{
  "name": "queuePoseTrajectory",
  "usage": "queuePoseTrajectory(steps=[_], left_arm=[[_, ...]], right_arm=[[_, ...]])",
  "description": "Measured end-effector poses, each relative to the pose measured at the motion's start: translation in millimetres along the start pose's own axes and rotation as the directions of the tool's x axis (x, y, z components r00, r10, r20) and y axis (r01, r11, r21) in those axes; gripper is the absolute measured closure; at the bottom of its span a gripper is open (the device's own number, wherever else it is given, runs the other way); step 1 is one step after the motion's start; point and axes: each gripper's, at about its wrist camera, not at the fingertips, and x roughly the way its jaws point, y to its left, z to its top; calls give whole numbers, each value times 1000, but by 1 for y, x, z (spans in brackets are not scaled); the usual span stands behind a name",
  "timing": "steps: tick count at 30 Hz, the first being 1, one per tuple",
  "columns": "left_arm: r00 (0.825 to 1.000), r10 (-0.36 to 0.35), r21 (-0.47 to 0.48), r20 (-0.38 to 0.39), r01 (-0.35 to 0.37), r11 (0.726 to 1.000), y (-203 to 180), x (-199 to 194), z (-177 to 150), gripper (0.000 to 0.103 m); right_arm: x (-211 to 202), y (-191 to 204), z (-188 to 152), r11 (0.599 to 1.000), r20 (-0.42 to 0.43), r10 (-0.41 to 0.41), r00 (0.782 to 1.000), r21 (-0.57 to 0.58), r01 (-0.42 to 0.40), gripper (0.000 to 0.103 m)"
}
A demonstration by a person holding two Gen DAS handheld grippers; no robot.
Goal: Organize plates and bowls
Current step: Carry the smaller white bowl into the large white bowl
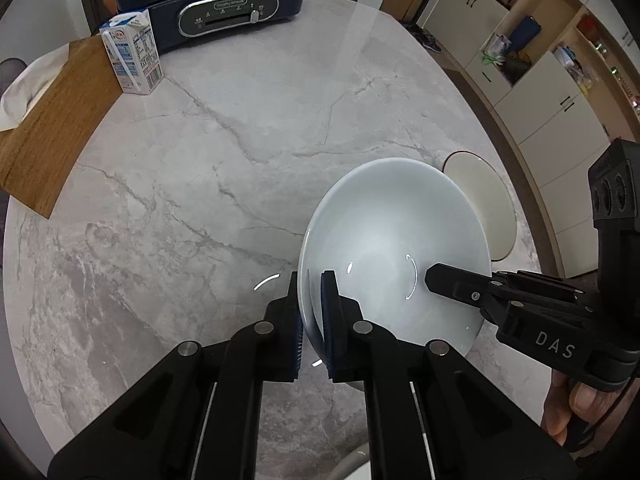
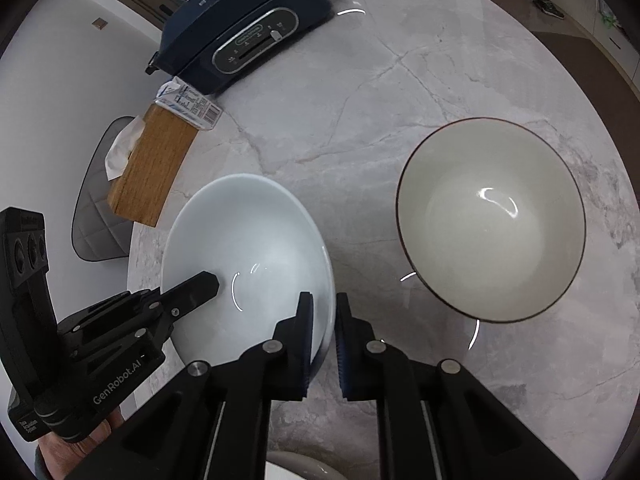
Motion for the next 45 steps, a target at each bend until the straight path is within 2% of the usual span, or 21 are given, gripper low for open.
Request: queuePoseTrajectory(steps=[4, 10, 16, 21, 30, 38, 45], left_arm=[[1000, 5, 10, 30, -5, 1000, -11, -33, -23, 96], [999, 7, 15, 36, -8, 1000, -37, -74, -94, 96], [1000, 3, -7, 5, -3, 1000, -49, -87, -167, 96], [999, 12, -36, -36, -14, 999, -50, -76, -208, 96], [996, 52, -18, -78, -53, 998, -50, -47, -229, 95], [991, 90, -1, -94, -90, 996, -45, -31, -227, 93], [991, 116, 18, -70, -115, 993, -44, -28, -225, 94]], right_arm=[[-25, 9, -19, 999, 3, 17, 1000, -30, -17, 91], [-57, 15, -75, 996, -35, 40, 999, -75, -43, 89], [-68, 16, -136, 994, -100, 36, 994, -102, -47, 89], [-58, 12, -167, 994, -148, 17, 989, -100, -32, 89], [-35, 4, -190, 994, -193, -29, 981, -111, 7, 90], [-22, 5, -190, 990, -204, -67, 977, -135, 39, 90], [-16, 11, -190, 981, -199, -112, 974, -177, 76, 90]])
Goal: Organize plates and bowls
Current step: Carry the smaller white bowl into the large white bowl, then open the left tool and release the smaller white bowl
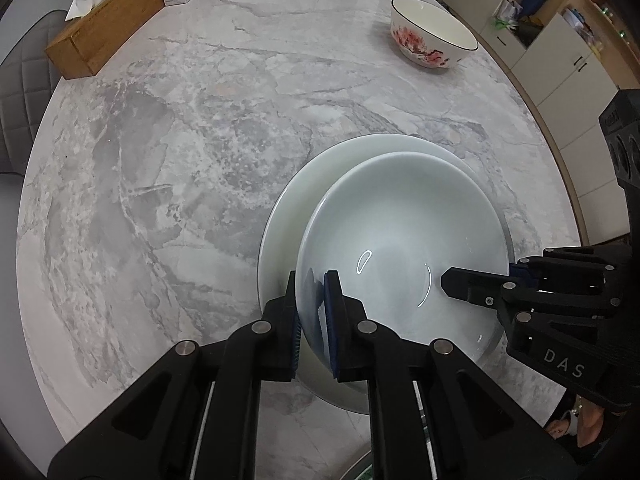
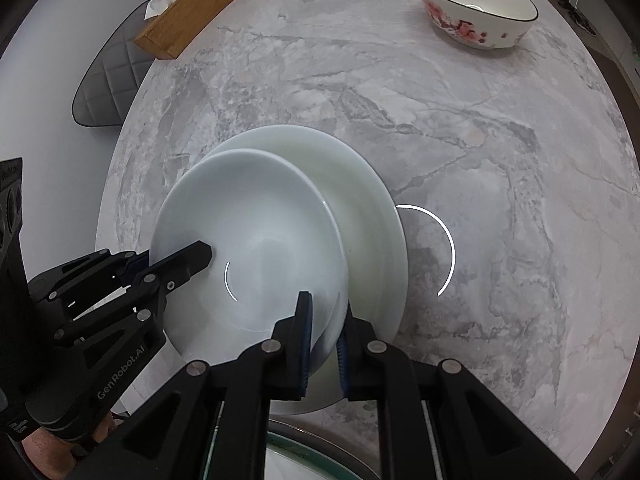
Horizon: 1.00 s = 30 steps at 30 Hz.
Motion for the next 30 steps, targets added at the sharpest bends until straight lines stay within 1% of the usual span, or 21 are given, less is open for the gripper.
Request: queuePoseTrajectory(steps=[7, 11, 16, 18, 19, 21, 23, 24, 25, 28, 30], left_arm=[[1000, 14, 0, 10, -14, 1000, -1, 0, 0, 93], [1000, -6, -12, 19, 6, 1000, 0, -1, -1, 91], [1000, -20, -11, 23, 20, 1000, 0, -1, -2, 89], [999, -30, -8, 22, 30, 1000, 0, -1, -2, 87], [999, -31, -6, 18, 31, 1000, -1, -1, -2, 86], [999, -33, -15, 16, 33, 999, 0, -2, -2, 86], [999, -41, -27, 19, 41, 999, 1, -4, -2, 82], [999, -35, -32, 25, 36, 999, 2, -6, -1, 79], [999, -46, -39, 25, 47, 998, 3, -8, 0, 78], [997, -69, -63, 24, 70, 996, 8, -10, 2, 77], [997, -73, -72, 27, 75, 995, 9, -14, 2, 76]], right_arm=[[2, 2, 1, 1000, -6, -11, 1000, 1, 11, 90], [2, 0, 1, 1000, -12, -6, 1000, 13, 6, 89], [3, 2, 3, 1000, -17, 7, 1000, 22, -7, 79], [3, 3, 3, 1000, -19, 15, 1000, 28, -15, 73], [3, 4, 4, 999, -20, 17, 1000, 28, -17, 72], [3, 6, 5, 999, -25, 23, 999, 25, -22, 65], [1, 7, 5, 998, -28, 42, 999, 37, -41, 59], [0, 7, 5, 998, -28, 48, 998, 42, -47, 58], [-2, 8, 5, 998, -23, 43, 999, 45, -42, 57], [-10, 7, 7, 997, -7, 49, 999, 52, -49, 48], [-15, 7, 9, 998, 2, 26, 1000, 50, -26, 38]])
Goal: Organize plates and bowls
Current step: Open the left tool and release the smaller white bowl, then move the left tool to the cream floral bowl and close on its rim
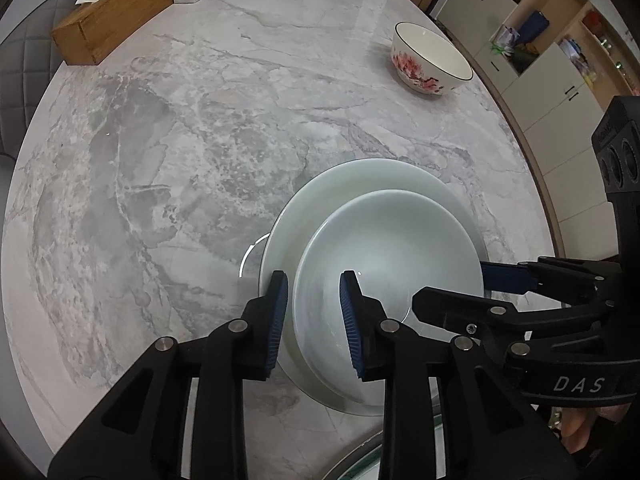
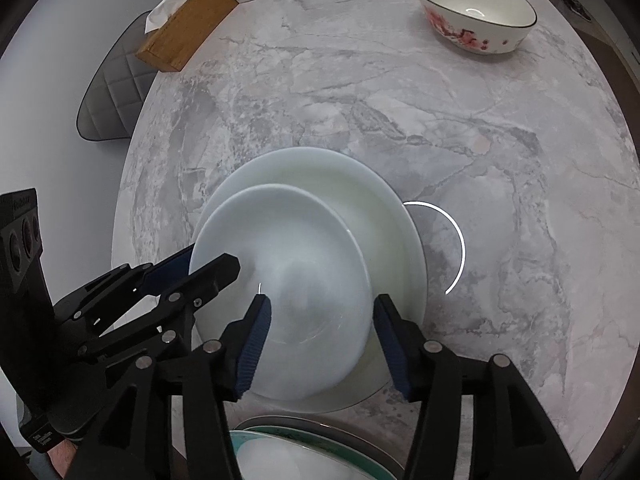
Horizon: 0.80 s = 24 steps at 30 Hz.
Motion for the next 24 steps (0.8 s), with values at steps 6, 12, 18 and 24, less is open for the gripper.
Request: queuePoseTrajectory(steps=[6, 12, 18, 24], left_arm=[[998, -49, -57, 47, 52, 997, 11, -30, 7, 20], [995, -48, -120, 90, 59, 991, 35, -52, 37, 0], [980, -32, -56, 197, 44, 997, 33, -60, 83, 0], [988, -57, -21, 144, 60, 998, 13, -32, 147, 0]], right_arm=[[-32, -7, 0, 1000, 66, 3, 998, 19, -5, 11], [-78, -37, 8, 999, 251, -19, 968, 50, 7, 0], [-85, -84, 31, 990, 263, -92, 961, 127, 60, 0], [-88, -120, 61, 983, 301, -103, 948, 175, 51, 0]])
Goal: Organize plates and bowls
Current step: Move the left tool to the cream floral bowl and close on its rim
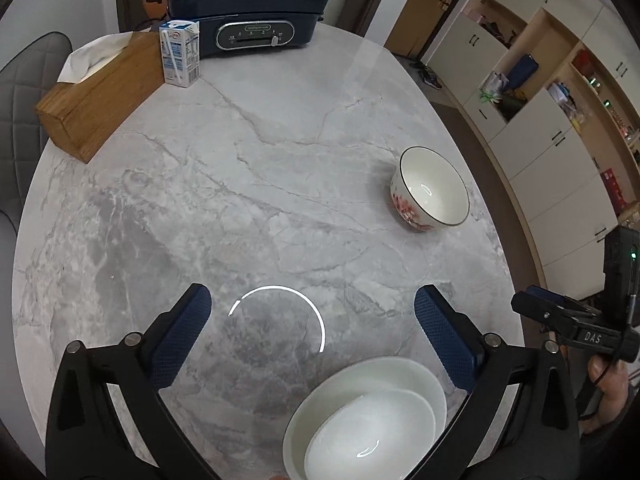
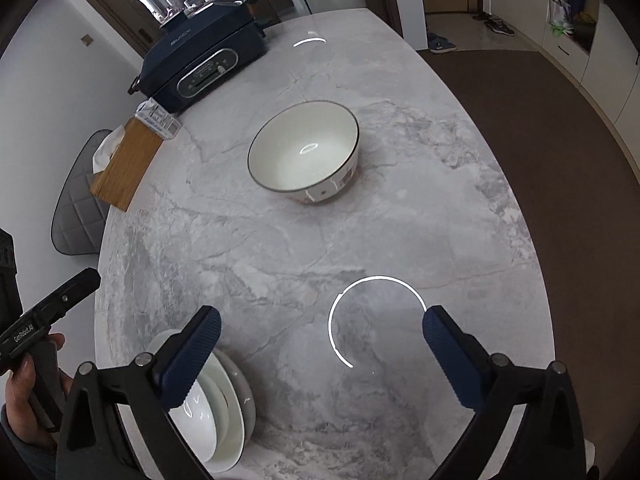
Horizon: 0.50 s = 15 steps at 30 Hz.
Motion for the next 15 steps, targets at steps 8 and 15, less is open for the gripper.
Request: queuePoseTrajectory(steps=[8, 15], left_arm=[[1000, -17, 35, -13, 18, 999, -35, 60, 71, 0], [999, -1, 107, -43, 6, 994, -67, 111, 105, 0]], right_arm=[[19, -20, 50, 998, 53, -15, 998, 62, 12, 0], [35, -28, 82, 997, 64, -12, 998, 77, 7, 3]])
